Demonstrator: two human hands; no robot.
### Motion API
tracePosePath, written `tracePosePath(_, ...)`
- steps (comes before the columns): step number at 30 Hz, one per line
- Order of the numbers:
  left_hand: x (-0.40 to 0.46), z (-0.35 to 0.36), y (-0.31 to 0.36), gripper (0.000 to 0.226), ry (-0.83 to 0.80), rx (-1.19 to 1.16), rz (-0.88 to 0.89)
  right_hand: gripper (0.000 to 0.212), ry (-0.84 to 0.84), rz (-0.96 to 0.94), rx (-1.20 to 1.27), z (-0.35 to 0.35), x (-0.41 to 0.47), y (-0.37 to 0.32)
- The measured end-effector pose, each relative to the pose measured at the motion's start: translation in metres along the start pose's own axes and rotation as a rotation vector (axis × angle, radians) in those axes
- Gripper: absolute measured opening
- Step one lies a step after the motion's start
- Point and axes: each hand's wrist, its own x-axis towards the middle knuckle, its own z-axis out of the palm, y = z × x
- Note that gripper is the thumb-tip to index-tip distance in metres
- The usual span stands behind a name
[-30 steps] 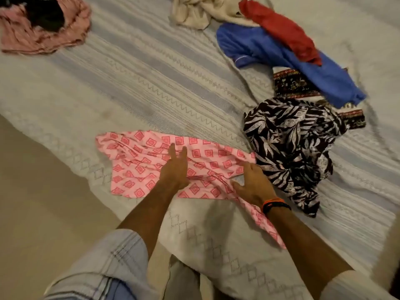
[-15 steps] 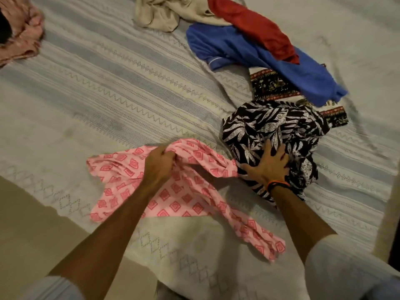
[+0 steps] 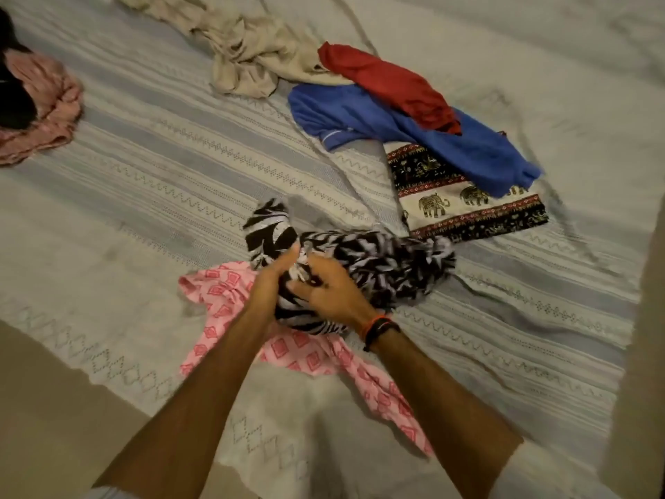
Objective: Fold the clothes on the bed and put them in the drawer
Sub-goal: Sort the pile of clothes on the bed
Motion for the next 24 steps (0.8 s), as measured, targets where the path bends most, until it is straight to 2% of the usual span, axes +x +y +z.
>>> tracePosePath(2,-0.007,-0.012,0.018,0.017,0.180,0.021,0.061,0.032,-0.130,-0.013,0.025,0.002,-0.005,-0.017)
tracePosePath(3,-0.011,-0.018,0.028,0.018,0.303,0.097,0.118,0.037,-0.175,0.000,0.058,0.001,-0.006,-0.019)
tracePosePath(4,-0.014,-0.024,0.037,0.028,0.424,0.206,0.182,0.041,-0.197,0.030,0.093,-0.001,-0.008,-0.020)
tracePosePath(7,-0.036,-0.025,0.063,0.052,0.662,0.505,0.414,0.039,-0.098,0.101,0.134,-0.014,-0.011,-0.023)
tracePosePath(9,-0.052,-0.020,0.071,0.062,0.723,0.681,0.576,0.035,-0.018,0.164,0.134,-0.025,-0.011,-0.019)
tracePosePath(11,-0.056,-0.016,0.074,0.079,0.677,0.861,0.613,0.030,0.038,0.217,0.093,-0.039,-0.011,-0.011)
tracePosePath(13,-0.049,-0.015,0.074,0.097,0.525,1.030,0.438,0.026,0.084,0.238,0.011,-0.055,-0.009,-0.005)
tracePosePath(15,-0.037,-0.017,0.072,0.104,0.353,1.153,0.212,0.025,0.130,0.263,-0.071,-0.070,-0.005,0.000)
tracePosePath(17,-0.022,-0.012,0.069,0.093,0.277,1.286,0.147,0.025,0.160,0.286,-0.123,-0.085,0.004,0.006)
tracePosePath(19,-0.006,-0.001,0.069,0.079,0.246,1.349,0.230,0.024,0.178,0.308,-0.146,-0.099,0.016,0.015)
tracePosePath(24,0.062,0.036,0.092,0.064,0.163,1.172,0.306,0.027,0.273,0.369,-0.230,-0.139,0.060,0.035)
